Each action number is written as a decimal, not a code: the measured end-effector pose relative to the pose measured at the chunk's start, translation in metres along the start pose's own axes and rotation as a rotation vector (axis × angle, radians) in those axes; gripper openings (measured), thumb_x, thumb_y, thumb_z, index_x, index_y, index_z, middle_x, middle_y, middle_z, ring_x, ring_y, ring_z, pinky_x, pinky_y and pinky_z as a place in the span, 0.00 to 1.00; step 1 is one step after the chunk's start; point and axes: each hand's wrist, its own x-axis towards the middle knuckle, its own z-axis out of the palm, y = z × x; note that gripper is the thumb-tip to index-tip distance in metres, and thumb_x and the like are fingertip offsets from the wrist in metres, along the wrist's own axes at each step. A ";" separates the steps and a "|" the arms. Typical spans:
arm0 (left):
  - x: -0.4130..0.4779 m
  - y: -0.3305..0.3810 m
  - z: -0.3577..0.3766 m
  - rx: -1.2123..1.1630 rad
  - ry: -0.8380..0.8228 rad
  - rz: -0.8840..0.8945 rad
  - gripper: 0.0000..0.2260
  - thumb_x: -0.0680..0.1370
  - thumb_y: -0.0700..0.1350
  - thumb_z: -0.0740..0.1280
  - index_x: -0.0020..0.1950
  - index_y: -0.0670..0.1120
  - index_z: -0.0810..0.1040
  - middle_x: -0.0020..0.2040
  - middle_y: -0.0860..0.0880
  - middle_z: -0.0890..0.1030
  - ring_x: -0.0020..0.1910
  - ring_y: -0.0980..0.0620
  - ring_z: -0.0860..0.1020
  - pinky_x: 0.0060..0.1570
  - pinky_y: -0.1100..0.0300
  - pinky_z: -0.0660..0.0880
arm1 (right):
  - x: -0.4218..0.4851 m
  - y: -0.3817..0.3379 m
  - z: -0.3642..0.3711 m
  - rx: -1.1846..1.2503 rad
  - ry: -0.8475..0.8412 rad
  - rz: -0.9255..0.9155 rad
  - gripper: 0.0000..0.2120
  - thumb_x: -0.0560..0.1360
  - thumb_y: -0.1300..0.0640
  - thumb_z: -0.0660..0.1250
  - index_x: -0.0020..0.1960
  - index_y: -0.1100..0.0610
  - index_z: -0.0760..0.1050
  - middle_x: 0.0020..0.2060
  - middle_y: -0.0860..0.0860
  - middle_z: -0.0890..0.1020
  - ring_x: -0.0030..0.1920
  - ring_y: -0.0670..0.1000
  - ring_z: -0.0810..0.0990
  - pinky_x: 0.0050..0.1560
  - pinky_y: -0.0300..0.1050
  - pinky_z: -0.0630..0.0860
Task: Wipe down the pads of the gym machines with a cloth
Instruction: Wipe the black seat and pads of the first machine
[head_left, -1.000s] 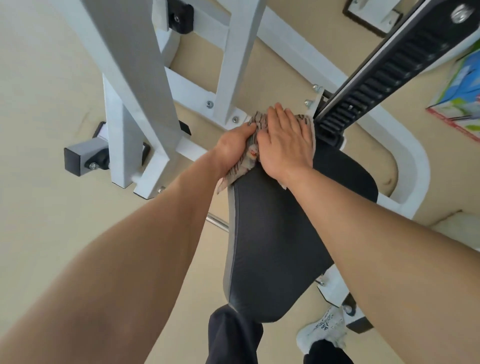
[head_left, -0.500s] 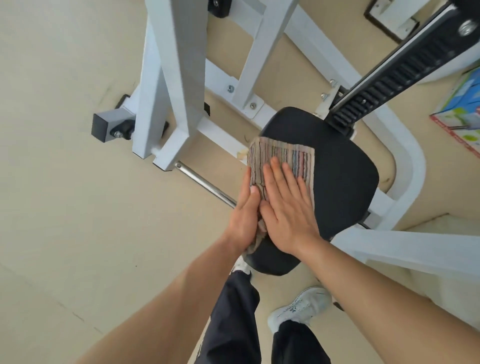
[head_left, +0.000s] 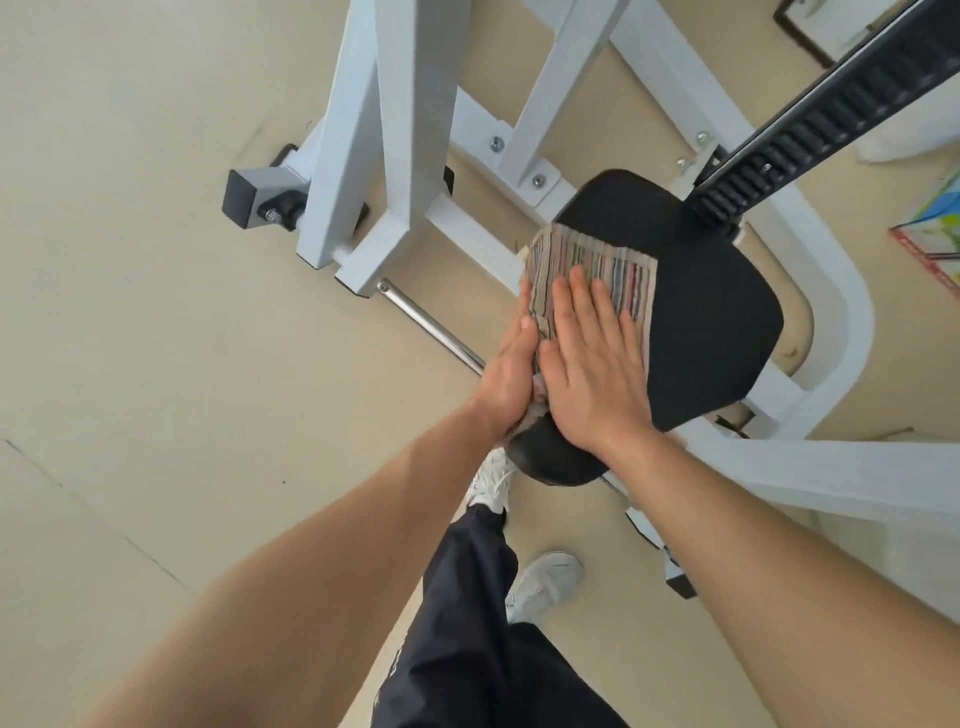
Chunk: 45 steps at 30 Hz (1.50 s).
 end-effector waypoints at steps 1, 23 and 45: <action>-0.017 -0.005 0.000 -0.009 -0.001 -0.011 0.26 0.84 0.56 0.51 0.81 0.48 0.59 0.77 0.46 0.68 0.76 0.51 0.66 0.78 0.50 0.59 | -0.018 -0.002 0.003 0.004 -0.007 -0.015 0.31 0.81 0.44 0.38 0.83 0.52 0.41 0.82 0.49 0.43 0.81 0.50 0.41 0.80 0.54 0.43; -0.039 -0.026 -0.006 0.116 -0.040 0.026 0.26 0.86 0.56 0.49 0.78 0.44 0.65 0.70 0.28 0.69 0.70 0.32 0.70 0.72 0.41 0.65 | -0.032 -0.015 0.020 0.040 0.150 0.052 0.29 0.84 0.45 0.41 0.83 0.51 0.46 0.82 0.48 0.48 0.81 0.49 0.45 0.80 0.54 0.45; -0.032 -0.042 -0.077 0.915 -0.185 0.453 0.23 0.85 0.57 0.47 0.81 0.60 0.50 0.81 0.59 0.59 0.80 0.53 0.56 0.77 0.46 0.60 | -0.066 -0.064 0.117 -0.200 0.884 0.213 0.19 0.79 0.51 0.67 0.68 0.56 0.78 0.67 0.54 0.79 0.67 0.58 0.77 0.67 0.60 0.72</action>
